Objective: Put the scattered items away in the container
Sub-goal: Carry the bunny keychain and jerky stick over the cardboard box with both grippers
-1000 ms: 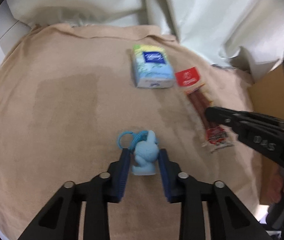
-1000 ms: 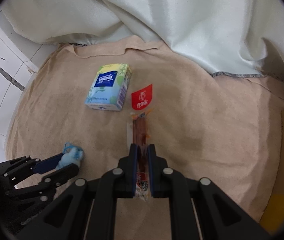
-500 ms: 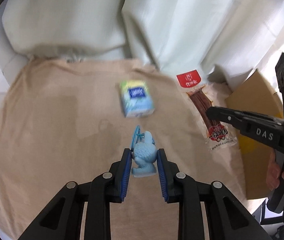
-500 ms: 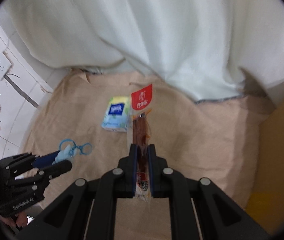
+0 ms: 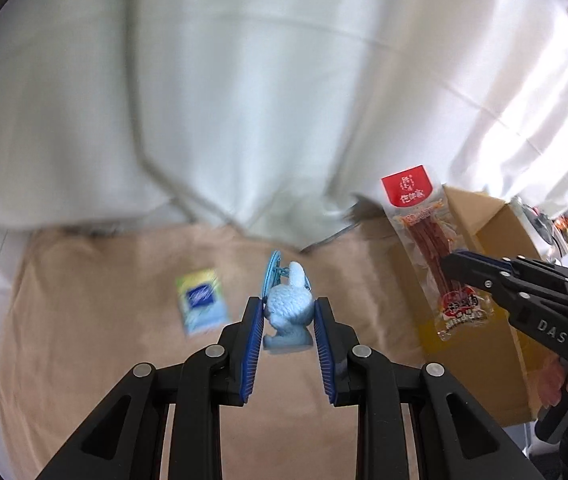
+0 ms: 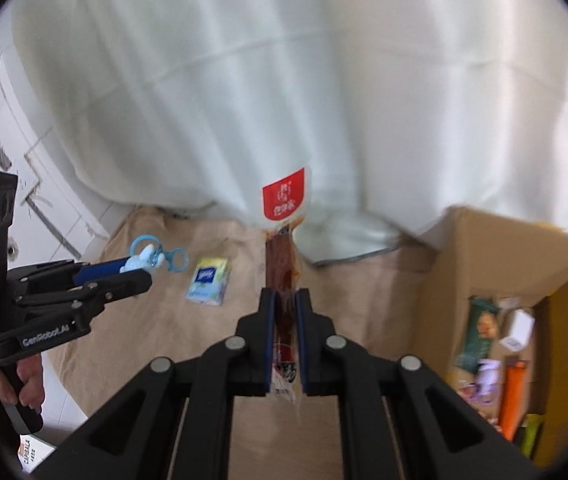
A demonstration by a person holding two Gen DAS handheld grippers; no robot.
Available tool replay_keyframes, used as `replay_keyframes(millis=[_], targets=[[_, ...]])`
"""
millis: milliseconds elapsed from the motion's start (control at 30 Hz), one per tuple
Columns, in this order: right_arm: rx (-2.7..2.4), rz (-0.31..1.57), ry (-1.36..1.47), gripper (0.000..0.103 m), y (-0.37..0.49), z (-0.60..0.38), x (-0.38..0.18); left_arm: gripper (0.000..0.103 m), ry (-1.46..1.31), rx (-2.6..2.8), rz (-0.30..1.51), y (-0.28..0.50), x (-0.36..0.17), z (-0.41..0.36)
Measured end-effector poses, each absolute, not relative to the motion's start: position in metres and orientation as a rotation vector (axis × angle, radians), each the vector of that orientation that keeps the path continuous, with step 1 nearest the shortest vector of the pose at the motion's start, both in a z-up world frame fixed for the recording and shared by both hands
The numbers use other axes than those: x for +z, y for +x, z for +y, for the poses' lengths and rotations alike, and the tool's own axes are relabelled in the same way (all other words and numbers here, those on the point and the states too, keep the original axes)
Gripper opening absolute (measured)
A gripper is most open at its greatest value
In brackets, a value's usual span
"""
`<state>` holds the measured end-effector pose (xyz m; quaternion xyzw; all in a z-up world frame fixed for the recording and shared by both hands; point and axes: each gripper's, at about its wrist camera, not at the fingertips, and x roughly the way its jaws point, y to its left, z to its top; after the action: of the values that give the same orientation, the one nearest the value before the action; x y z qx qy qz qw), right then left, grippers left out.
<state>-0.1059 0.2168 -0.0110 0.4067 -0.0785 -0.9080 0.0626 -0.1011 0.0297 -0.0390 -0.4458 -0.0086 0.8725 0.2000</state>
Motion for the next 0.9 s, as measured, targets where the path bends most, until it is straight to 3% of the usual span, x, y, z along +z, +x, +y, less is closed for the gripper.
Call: replay_keyframes(millis=[433,900], targets=[[-2.986,-0.324,1.160,0.013,-0.042,0.313,0.028,0.027,-1.029,2.263,0.125,-0.106,0.027,0.156],[-3.114,-0.482,1.263,0.013,0.023,0.375,0.016,0.027,-0.990,2.062,0.222,-0.089,0.024,0.254]])
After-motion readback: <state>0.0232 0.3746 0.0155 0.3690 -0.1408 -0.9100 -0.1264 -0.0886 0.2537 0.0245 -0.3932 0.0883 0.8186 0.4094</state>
